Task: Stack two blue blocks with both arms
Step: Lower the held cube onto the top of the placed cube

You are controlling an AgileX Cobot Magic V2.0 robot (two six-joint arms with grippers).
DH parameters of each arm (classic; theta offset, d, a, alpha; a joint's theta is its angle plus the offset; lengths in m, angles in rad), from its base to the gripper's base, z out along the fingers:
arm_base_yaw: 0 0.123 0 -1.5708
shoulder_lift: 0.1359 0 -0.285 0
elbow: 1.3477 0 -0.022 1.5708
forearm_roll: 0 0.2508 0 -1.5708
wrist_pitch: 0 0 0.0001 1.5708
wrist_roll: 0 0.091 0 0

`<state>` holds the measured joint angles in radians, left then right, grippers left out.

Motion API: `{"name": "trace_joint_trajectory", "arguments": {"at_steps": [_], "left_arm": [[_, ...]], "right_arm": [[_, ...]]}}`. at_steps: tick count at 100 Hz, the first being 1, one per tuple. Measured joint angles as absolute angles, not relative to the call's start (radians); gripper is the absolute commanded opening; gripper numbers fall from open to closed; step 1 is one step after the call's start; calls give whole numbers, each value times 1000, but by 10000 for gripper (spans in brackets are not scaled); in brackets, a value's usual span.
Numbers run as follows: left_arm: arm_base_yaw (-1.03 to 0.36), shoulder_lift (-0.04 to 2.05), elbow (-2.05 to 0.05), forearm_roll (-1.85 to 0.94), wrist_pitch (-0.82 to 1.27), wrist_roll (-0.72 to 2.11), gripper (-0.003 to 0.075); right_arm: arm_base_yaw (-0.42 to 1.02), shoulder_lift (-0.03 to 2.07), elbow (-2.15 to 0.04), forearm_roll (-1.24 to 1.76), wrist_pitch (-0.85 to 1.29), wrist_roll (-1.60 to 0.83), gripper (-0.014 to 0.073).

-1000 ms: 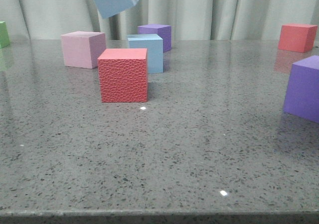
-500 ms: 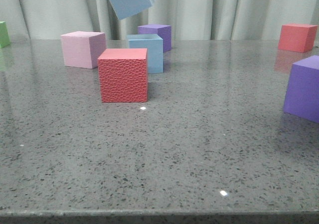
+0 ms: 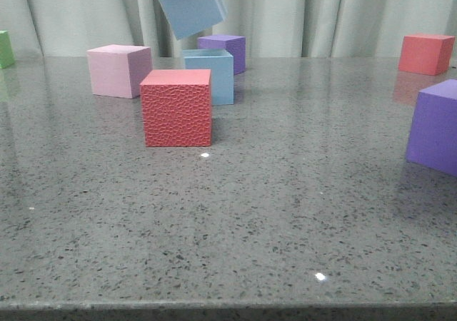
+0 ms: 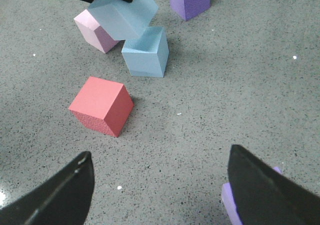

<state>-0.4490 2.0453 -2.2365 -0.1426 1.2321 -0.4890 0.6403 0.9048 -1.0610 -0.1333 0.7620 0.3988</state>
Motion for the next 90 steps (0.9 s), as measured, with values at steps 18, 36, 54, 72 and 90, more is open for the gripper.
{"name": "trace_joint_trajectory", "arguments": {"at_steps": [18, 36, 54, 72, 90], "left_arm": [[-449, 2049, -2237, -141, 1220, -485, 324], [-449, 2049, -2237, -141, 1207, -474, 442], [-449, 2049, -2237, -141, 1207, -472, 489], [-449, 2049, -2237, -145, 1206, -472, 490], [-449, 2049, -2237, -149, 1206, -472, 489]], "right_arm": [[640, 905, -1061, -133, 766, 399, 556], [640, 905, -1061, -133, 766, 399, 556], [640, 905, -1061, -133, 766, 399, 556], [640, 905, -1061, -133, 766, 399, 556], [640, 905, -1061, -133, 766, 399, 556]]}}
